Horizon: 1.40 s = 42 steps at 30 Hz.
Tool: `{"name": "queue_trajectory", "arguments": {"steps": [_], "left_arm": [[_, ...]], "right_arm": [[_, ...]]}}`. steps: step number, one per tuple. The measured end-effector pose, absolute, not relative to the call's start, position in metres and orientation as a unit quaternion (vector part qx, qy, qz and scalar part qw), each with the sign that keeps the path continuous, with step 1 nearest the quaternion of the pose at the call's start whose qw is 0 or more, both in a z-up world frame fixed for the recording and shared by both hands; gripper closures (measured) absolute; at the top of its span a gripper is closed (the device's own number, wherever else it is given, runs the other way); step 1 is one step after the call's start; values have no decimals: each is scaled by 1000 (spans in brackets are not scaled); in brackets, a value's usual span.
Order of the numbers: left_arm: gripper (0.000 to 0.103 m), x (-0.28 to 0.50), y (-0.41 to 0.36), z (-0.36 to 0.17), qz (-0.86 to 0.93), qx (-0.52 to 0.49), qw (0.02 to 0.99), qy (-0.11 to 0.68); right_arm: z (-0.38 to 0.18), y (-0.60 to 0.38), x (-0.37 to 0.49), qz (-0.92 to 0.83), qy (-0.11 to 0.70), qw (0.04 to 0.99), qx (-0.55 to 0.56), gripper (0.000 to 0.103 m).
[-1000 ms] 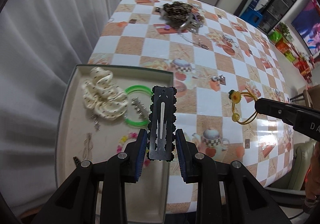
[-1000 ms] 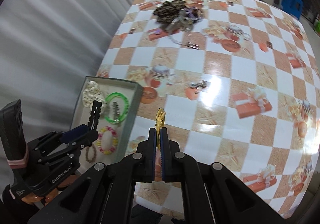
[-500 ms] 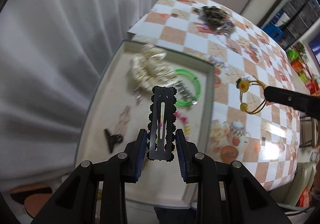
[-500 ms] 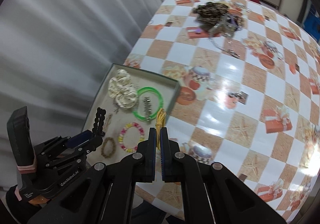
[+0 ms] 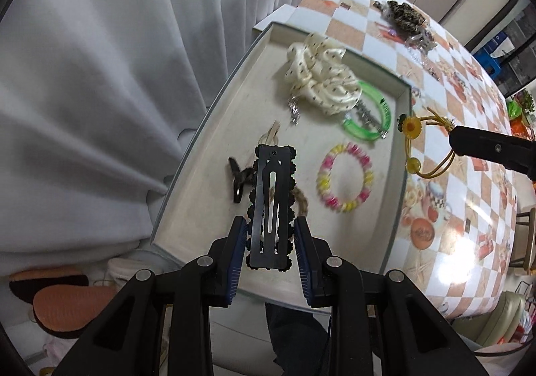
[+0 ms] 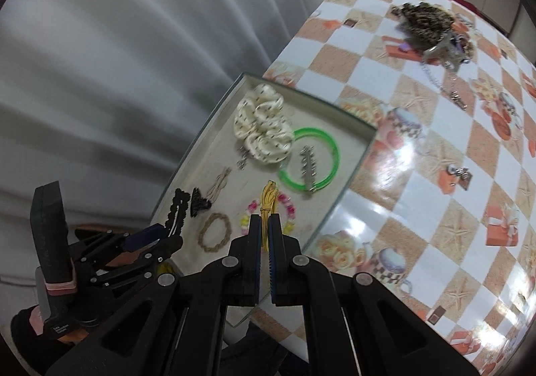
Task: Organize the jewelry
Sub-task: 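Carry the black snap clip and yellow hair tie over the white tray, then lower the snap clip into the tray and open the left tool while the right tool releases the hair tie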
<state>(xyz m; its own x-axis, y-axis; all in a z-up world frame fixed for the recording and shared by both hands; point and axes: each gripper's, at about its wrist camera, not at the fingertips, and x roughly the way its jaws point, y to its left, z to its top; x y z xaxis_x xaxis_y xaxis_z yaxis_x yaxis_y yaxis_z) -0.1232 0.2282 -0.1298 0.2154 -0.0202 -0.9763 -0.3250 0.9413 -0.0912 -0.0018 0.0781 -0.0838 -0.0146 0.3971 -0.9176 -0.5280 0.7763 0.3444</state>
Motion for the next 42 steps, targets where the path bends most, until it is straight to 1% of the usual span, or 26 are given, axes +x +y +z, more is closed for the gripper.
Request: {"name": "queue_trajectory", "arguments": {"steps": [12,23,42], "left_arm": [[69,-123,227,-149,97,-140,757,630],[69,-111,219,-161,96,-128,756,635],[68,-106,212,-187,106,-103,742,654]], "right_arm": [[-105,94,-18,343,652,673,-73,99],[-123,100,-10,335,662,666,-75,99],[-174,102,8,297,688,656,-83,99]]}}
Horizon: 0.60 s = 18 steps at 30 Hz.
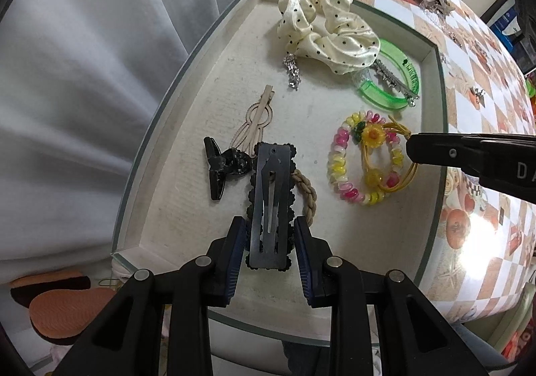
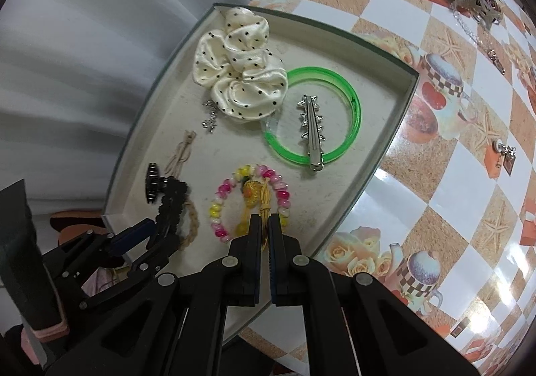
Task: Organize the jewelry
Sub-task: 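Lower the snap clip into the tray and open the left tool while the right tool releases the hair tie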
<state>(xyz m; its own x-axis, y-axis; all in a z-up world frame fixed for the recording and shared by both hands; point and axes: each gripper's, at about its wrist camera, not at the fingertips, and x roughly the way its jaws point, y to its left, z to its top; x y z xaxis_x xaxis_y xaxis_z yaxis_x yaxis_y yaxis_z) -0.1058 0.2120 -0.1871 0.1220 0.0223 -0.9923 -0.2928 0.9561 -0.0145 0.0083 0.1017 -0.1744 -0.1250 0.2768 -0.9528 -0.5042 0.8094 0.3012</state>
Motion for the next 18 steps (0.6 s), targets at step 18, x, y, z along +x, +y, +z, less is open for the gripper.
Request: {"name": "queue_trajectory", "arguments": {"steps": [18], "left_arm": [[68,-103,208,-191,119,-84,734,663]], "right_arm": [[-217,120,-1,281,704,642,-112,81]]}}
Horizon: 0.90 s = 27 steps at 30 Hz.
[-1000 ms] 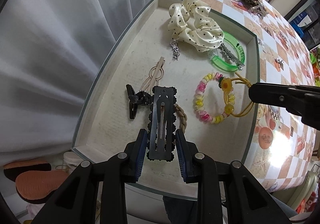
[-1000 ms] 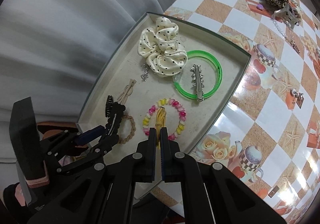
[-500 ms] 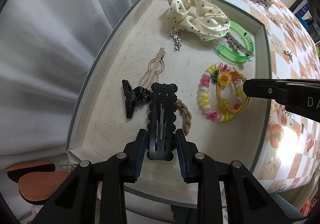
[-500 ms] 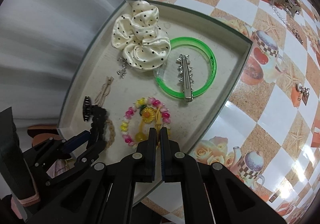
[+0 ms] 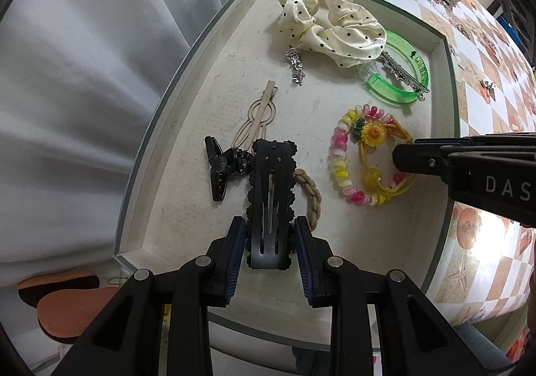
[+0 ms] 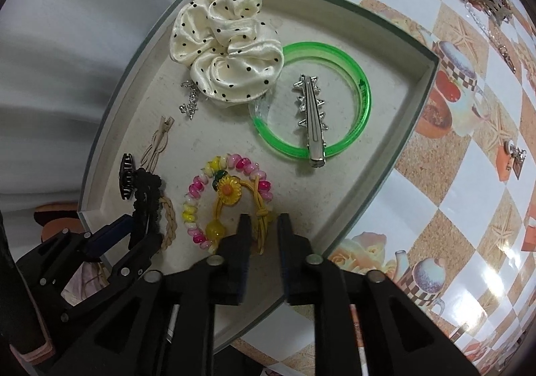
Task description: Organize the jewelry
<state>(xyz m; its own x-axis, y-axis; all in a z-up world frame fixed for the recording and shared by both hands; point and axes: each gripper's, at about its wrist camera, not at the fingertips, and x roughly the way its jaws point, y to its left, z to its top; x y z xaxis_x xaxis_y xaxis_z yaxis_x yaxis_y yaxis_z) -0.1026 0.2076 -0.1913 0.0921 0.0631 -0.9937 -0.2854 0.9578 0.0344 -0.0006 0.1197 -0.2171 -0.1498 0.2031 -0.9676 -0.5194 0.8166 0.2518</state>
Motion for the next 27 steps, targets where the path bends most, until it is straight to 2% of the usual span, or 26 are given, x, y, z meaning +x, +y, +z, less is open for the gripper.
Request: {"name": "queue_trajectory", "arguments": {"steps": [5,7,8,10,27], "left_arm": [[68,-103,206,-182,122,-80,736,660],[66,-103,206,-180,122,-79,737,660],[43,-103,206,-179,121,-79,736,661],[8,-105,206,-172,129,-75,743,653],[8,-102,197,-161,111,-73,741,659]], "right_arm": [[-210,123,2,288,697,648,-107,68],[-205,124,2,292,692,652,-104,67],[-202,124,2,293,690,654,-103,67],[-196,124,2,293,684,660,-103,67],[-162,98,8,266,675,678,-115,66]]}}
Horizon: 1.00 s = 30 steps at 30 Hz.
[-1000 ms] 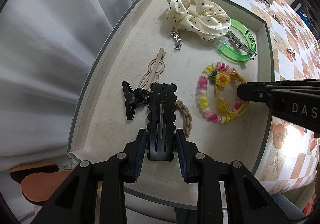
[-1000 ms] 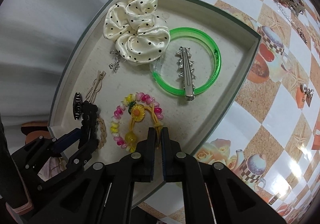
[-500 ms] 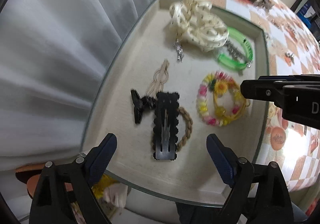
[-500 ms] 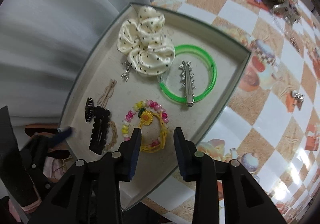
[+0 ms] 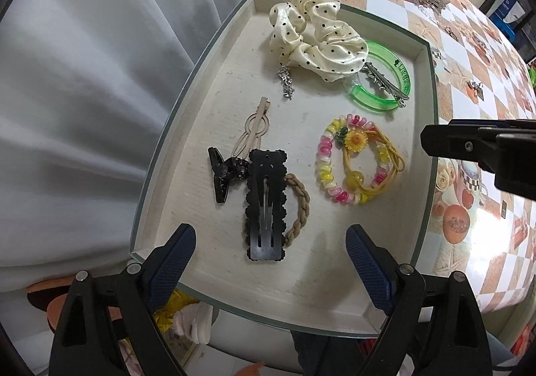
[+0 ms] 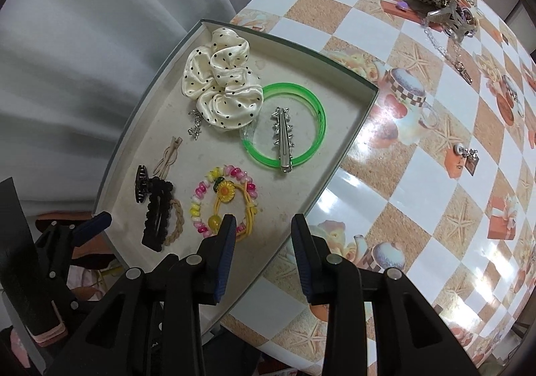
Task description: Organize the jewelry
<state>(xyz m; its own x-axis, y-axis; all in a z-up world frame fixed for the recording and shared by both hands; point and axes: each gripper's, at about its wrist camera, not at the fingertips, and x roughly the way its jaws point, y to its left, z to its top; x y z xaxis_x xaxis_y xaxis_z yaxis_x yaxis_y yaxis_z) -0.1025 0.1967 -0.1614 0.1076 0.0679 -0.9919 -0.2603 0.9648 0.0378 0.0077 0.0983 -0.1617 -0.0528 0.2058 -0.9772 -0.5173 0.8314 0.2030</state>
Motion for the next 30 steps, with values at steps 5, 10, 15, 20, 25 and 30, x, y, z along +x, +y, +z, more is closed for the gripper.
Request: {"name": "queue_trajectory", "arguments": {"steps": [5,10,15,20,25,30], "left_arm": [[8,-100,198,-159,110,-76,739,660],[8,-96,201,-162,111,-78,735,665],[8,-97,204,-163,114,-74,735,664],[8,-95,207,-159,116,-72,738,660],[8,-96,208,-153,116,-72,741,657],[8,-97,210,-148,113,-72,742,657]], "right_arm": [[-159,101,1,267,679,673,-123,64],[-160,105,0,267,682,669,-130,59],[-165,111,1,261,684,668,-134,59],[-167,112,3,256,686,668,-137,47],[-165,110,4,257,686,667,-139,38],[-160,110,4,257,685,667,-137,27]]}}
